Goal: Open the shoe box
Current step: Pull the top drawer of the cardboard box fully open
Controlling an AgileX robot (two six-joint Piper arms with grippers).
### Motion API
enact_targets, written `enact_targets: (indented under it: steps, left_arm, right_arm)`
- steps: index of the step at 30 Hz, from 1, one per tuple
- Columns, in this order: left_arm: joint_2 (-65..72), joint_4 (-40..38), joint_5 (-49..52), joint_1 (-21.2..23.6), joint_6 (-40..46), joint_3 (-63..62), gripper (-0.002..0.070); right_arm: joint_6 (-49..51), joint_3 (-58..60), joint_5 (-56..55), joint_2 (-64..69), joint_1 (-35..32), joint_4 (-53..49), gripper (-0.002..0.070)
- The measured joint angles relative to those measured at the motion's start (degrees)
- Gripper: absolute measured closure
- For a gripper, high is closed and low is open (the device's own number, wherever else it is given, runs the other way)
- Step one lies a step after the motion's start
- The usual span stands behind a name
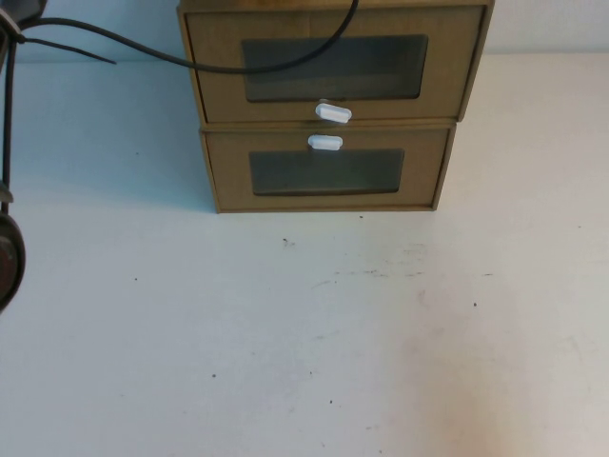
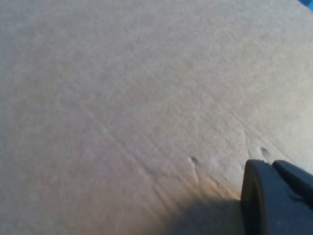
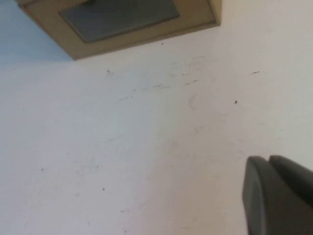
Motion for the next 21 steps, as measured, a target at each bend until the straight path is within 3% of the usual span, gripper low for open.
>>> enact_targets:
  steps: [7,21]
  left_arm:
    - [0.00,-0.13,0.86,0.00,0.00,0.00,0.0680]
    - [0.00,-0.16,1.08,0.00,-3.79,-0.05,0.0680]
  right_arm:
    - [-9.24,-7.11,2.79,11.89,1.82,-1.09,0.0689]
    - [-11.34,-26.03,2.65,39.30,19.72,-10.46,0.0689]
